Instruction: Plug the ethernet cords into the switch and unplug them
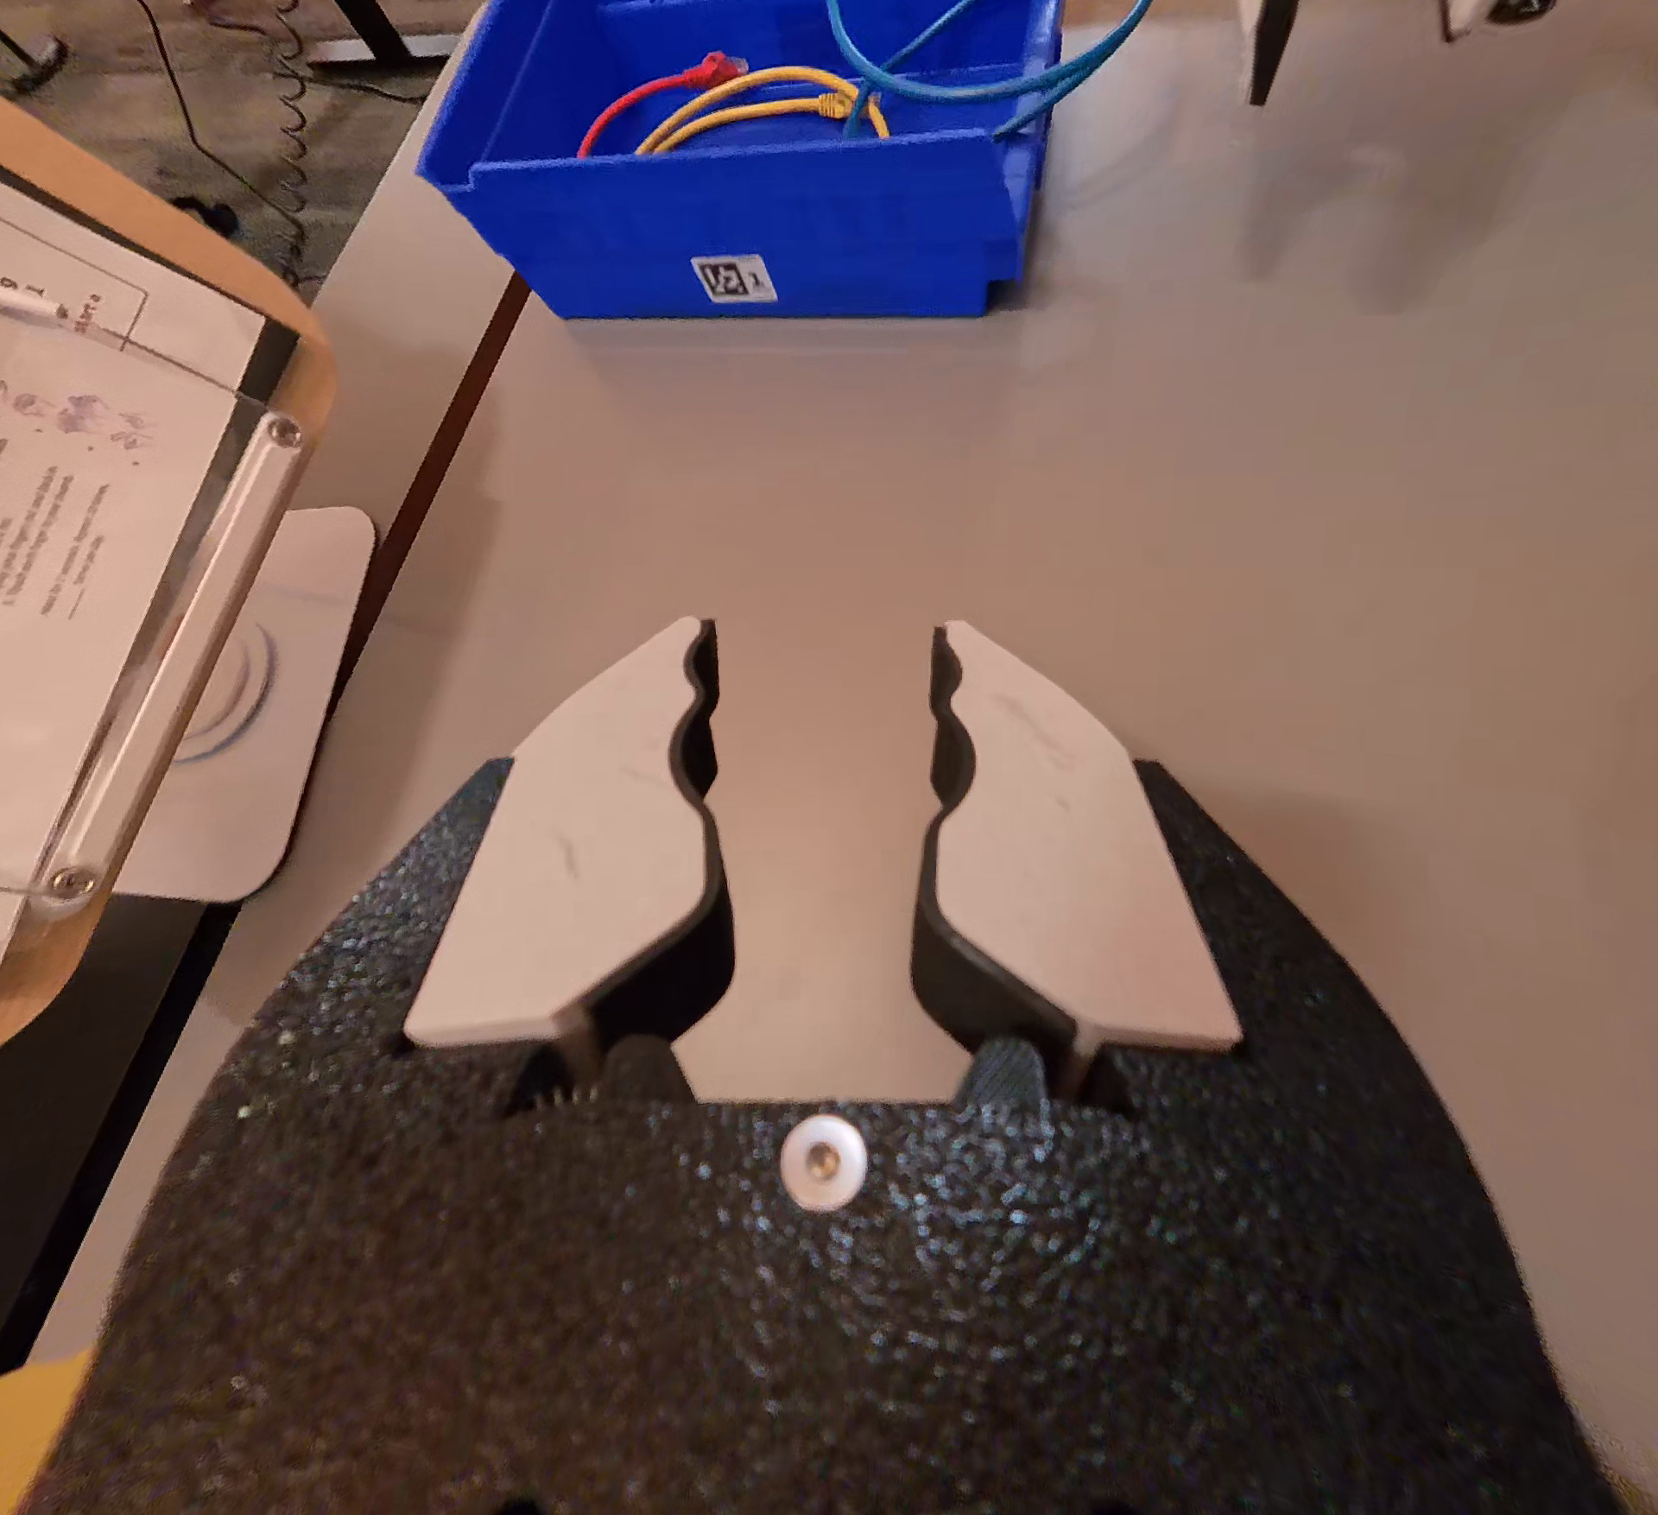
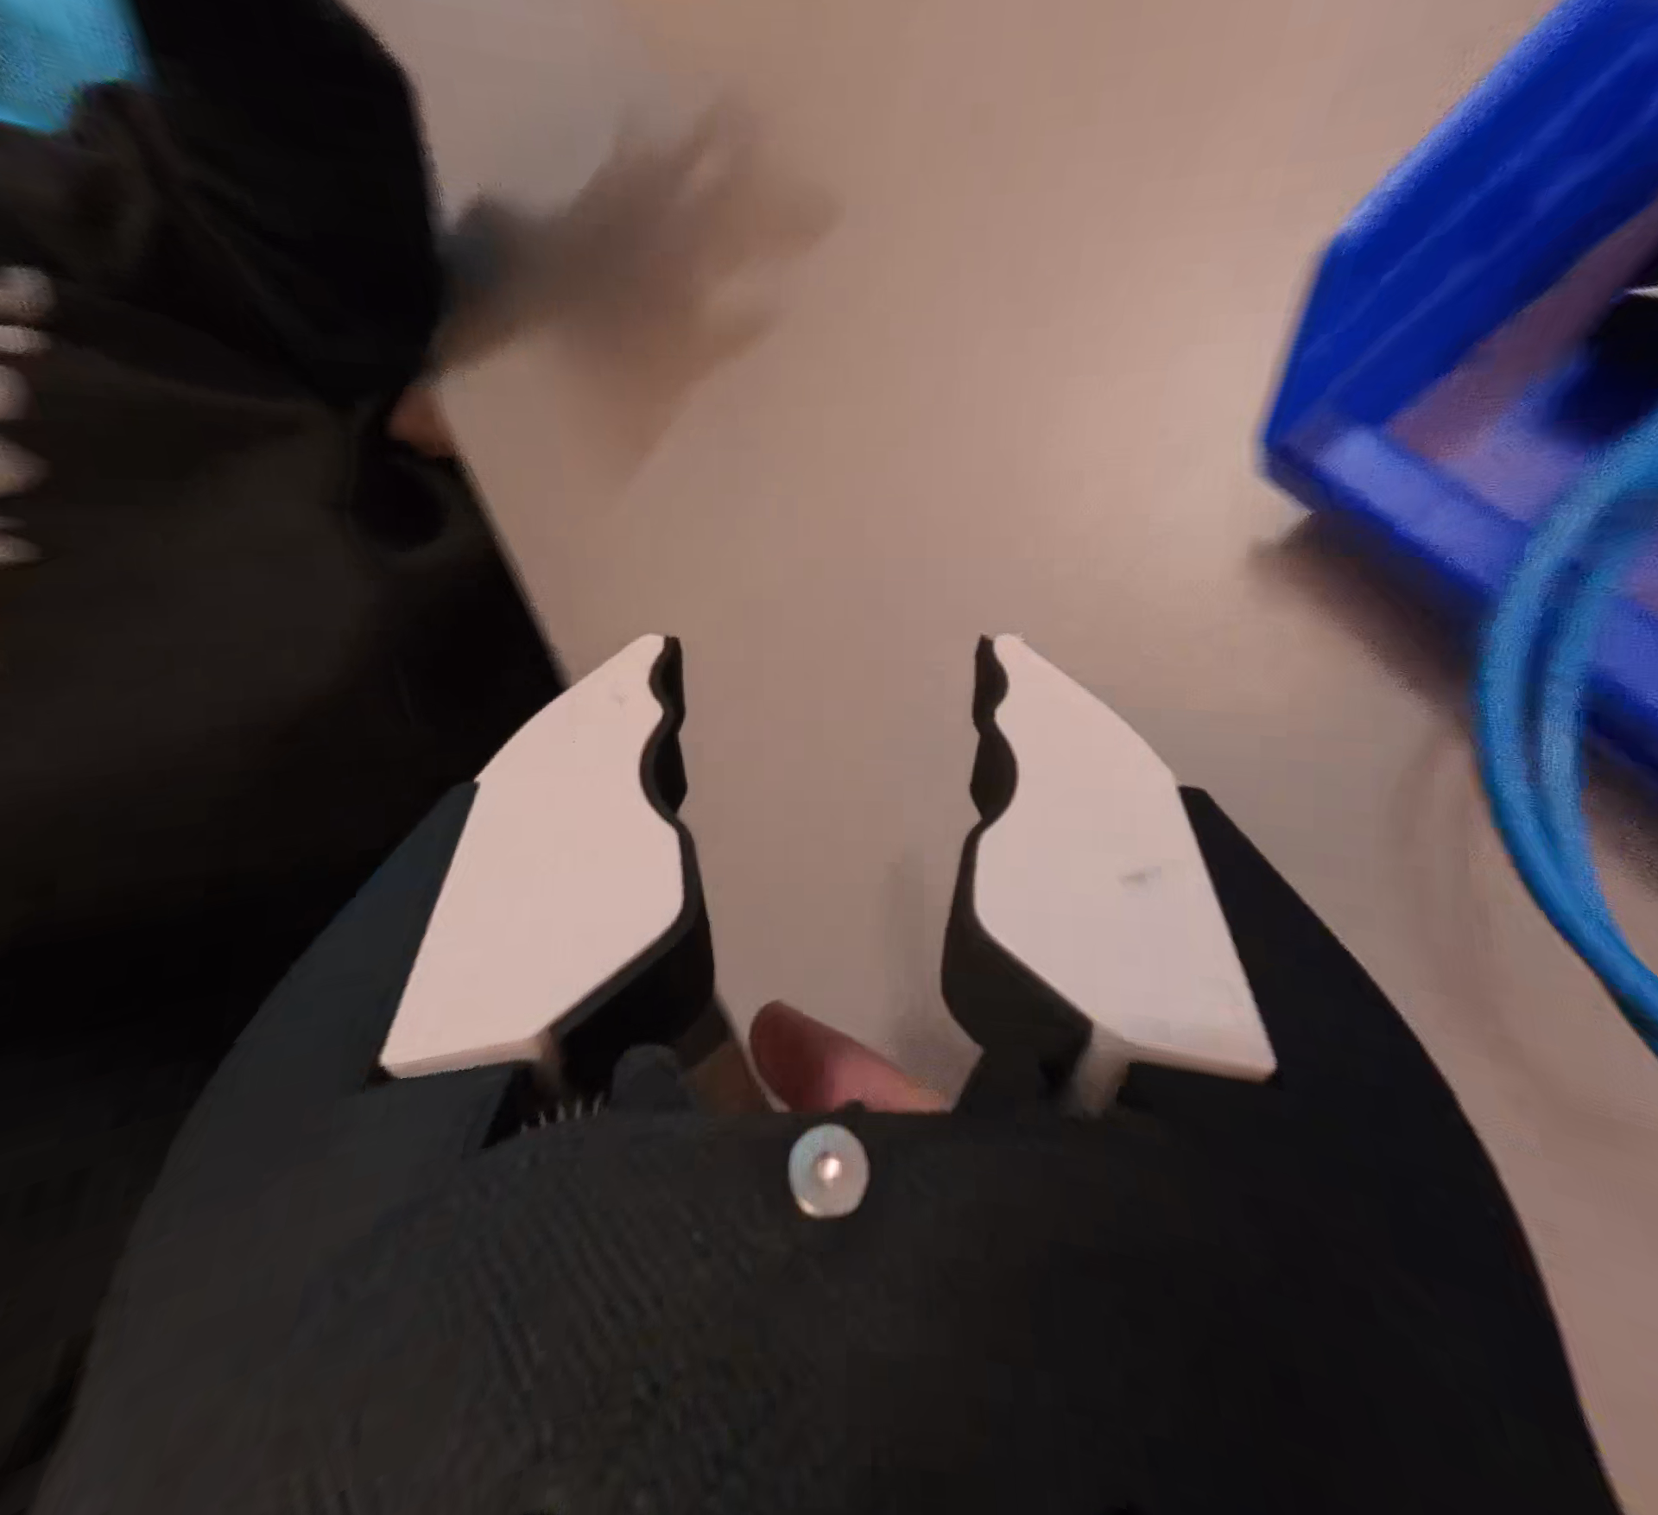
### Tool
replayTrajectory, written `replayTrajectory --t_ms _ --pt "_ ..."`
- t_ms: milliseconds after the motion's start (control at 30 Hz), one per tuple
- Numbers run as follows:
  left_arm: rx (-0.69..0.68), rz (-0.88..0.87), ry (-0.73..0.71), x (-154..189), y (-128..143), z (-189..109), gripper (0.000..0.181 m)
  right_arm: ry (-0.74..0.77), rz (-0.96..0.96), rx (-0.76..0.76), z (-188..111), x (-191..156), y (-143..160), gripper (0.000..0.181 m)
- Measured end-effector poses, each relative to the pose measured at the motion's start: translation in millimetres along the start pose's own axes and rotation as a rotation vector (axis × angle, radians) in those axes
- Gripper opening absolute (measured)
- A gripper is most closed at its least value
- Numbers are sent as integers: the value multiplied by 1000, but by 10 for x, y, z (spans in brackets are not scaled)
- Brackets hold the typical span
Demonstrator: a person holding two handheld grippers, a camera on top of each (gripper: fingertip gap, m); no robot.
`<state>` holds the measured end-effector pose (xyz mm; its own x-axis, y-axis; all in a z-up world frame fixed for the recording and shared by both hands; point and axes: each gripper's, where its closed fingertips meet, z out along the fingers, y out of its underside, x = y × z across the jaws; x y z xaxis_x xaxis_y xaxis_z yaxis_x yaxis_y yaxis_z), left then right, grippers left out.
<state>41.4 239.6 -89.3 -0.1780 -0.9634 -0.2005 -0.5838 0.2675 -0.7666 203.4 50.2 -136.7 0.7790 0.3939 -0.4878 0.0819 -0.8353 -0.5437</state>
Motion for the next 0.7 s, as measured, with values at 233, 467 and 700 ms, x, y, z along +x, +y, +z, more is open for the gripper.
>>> replayTrajectory --t_ms 233,467,700 --pt "205 -149 -110 63 -347 756 80 813 34 504 -556 705 210 83" --pt "260 -482 -70 502 -642 1964 107 867 193 711 -529 936 259 92" --pt "208 -524 -309 202 -961 2564 81 949 185 704 -627 996 333 95"
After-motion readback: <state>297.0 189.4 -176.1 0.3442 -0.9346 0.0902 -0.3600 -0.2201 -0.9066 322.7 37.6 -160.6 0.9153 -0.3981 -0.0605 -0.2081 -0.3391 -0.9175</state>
